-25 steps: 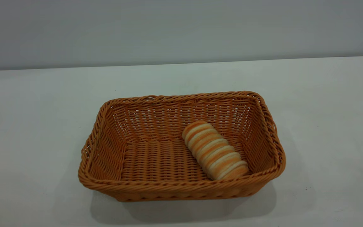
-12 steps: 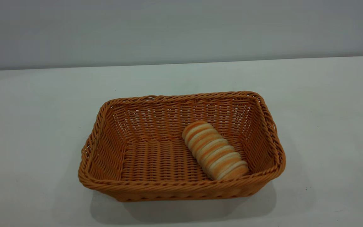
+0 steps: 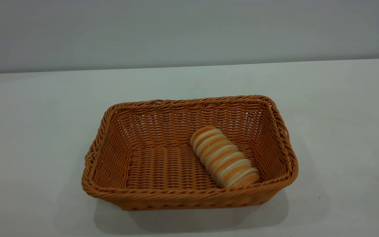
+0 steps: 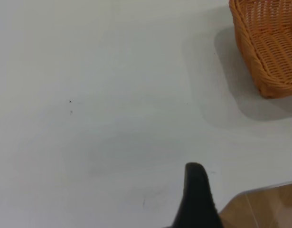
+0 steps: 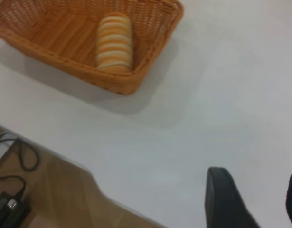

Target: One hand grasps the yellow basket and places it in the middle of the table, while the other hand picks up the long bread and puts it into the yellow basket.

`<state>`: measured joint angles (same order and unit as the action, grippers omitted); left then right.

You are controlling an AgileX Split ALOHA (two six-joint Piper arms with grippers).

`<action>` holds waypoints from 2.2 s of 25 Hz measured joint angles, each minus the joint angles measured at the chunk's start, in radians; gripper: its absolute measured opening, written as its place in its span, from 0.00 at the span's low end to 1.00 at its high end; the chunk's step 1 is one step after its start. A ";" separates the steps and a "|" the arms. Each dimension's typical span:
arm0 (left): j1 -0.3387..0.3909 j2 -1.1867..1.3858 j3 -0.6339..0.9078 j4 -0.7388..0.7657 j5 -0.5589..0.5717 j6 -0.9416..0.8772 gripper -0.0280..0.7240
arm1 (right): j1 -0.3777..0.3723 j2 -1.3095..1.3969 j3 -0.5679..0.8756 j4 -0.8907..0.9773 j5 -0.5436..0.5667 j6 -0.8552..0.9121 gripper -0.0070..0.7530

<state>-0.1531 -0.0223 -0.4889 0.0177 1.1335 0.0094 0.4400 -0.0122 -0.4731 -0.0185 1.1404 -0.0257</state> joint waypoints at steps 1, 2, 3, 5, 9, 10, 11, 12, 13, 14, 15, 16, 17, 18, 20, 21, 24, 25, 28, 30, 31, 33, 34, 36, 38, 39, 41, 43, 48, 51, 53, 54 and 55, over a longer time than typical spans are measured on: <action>0.001 0.000 0.000 0.000 0.000 0.000 0.81 | -0.023 0.000 0.000 0.000 0.000 0.000 0.48; 0.009 0.000 0.000 0.000 0.000 0.000 0.81 | -0.058 0.000 0.000 0.000 0.000 0.000 0.48; 0.021 0.000 0.000 0.000 0.000 0.000 0.81 | -0.099 0.000 0.000 0.000 0.000 0.000 0.48; 0.069 0.000 0.000 0.000 0.000 0.000 0.81 | -0.182 0.000 0.000 0.000 0.000 0.000 0.48; 0.162 0.000 0.000 0.000 0.000 0.000 0.81 | -0.333 -0.003 0.000 0.000 0.000 0.001 0.48; 0.171 0.000 0.000 0.000 0.000 0.000 0.81 | -0.362 -0.003 0.000 0.000 0.000 0.001 0.48; 0.178 0.000 0.000 0.000 0.000 0.000 0.81 | -0.384 -0.003 0.000 0.000 0.000 0.001 0.48; 0.180 0.000 0.000 0.000 0.000 0.000 0.81 | -0.397 -0.003 0.000 0.000 0.000 0.001 0.48; 0.180 0.000 0.000 0.000 0.000 0.000 0.81 | -0.404 -0.003 0.000 0.000 0.000 0.001 0.48; 0.180 0.000 0.000 0.000 0.000 0.000 0.81 | -0.406 -0.003 0.000 0.000 0.000 0.001 0.48; 0.180 0.000 0.000 0.000 0.000 0.000 0.81 | -0.406 -0.003 0.000 0.000 0.000 0.001 0.48; 0.180 0.000 0.000 0.000 0.000 0.000 0.81 | -0.406 -0.003 0.000 0.000 0.000 0.001 0.48; 0.180 0.000 0.000 0.000 0.000 0.000 0.81 | -0.406 -0.003 0.000 0.000 0.000 0.001 0.48; 0.180 0.000 0.000 0.000 0.000 0.000 0.81 | -0.406 -0.003 0.000 0.000 0.000 0.001 0.48; 0.180 0.000 0.000 0.000 0.000 0.000 0.81 | -0.406 -0.003 0.000 0.000 0.000 0.001 0.48; 0.180 0.000 0.000 0.000 0.000 0.000 0.81 | -0.400 -0.003 0.000 0.000 0.000 0.001 0.48; 0.180 0.000 0.000 0.000 0.000 0.000 0.81 | -0.377 -0.003 0.000 0.000 0.000 0.001 0.48; 0.180 0.000 0.000 0.000 0.000 0.000 0.81 | -0.372 -0.003 0.000 0.000 0.000 0.001 0.48; 0.180 0.000 0.000 0.000 0.000 0.000 0.81 | -0.377 -0.003 0.000 0.000 0.000 0.001 0.48; 0.180 0.000 0.000 0.000 0.000 0.000 0.81 | -0.382 -0.003 0.000 0.000 0.000 0.001 0.48; 0.180 0.000 0.000 0.000 0.000 0.000 0.81 | -0.382 -0.003 0.000 0.000 0.000 0.001 0.48; 0.180 0.000 0.000 0.000 0.000 0.000 0.81 | -0.383 -0.003 0.000 0.000 0.000 0.001 0.48; 0.180 0.000 0.000 0.000 0.000 0.000 0.81 | -0.383 -0.003 0.000 0.000 0.000 0.001 0.48; 0.180 0.000 0.000 0.000 0.000 0.000 0.81 | -0.383 -0.003 0.000 0.000 0.000 0.001 0.48; 0.180 0.000 0.000 0.000 0.000 0.000 0.81 | -0.383 -0.003 0.000 0.000 0.000 0.001 0.48; 0.180 0.000 0.000 0.000 0.000 0.000 0.81 | -0.383 -0.003 0.000 0.000 0.000 0.001 0.48; 0.180 0.000 0.000 0.000 0.000 0.000 0.81 | -0.383 -0.003 0.000 0.000 0.000 0.001 0.48; 0.180 0.000 0.000 0.000 0.000 0.000 0.81 | -0.383 -0.003 0.000 0.000 0.000 0.001 0.48; 0.180 0.000 0.000 0.000 0.000 0.000 0.81 | -0.383 -0.003 0.000 0.000 0.000 0.001 0.48; 0.180 0.000 0.000 0.000 0.000 0.000 0.81 | -0.383 -0.003 0.000 0.000 0.000 0.001 0.48; 0.180 0.000 0.000 0.000 0.000 0.000 0.81 | -0.383 -0.003 0.000 0.000 0.000 0.001 0.48; 0.180 0.000 0.000 0.000 0.000 0.000 0.81 | -0.383 -0.003 0.000 0.000 0.000 0.001 0.48; 0.180 0.000 0.000 0.000 0.000 0.000 0.81 | -0.383 -0.003 0.000 0.000 0.000 0.001 0.48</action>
<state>0.0267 -0.0223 -0.4889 0.0177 1.1335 0.0094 0.0570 -0.0150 -0.4731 -0.0185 1.1404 -0.0246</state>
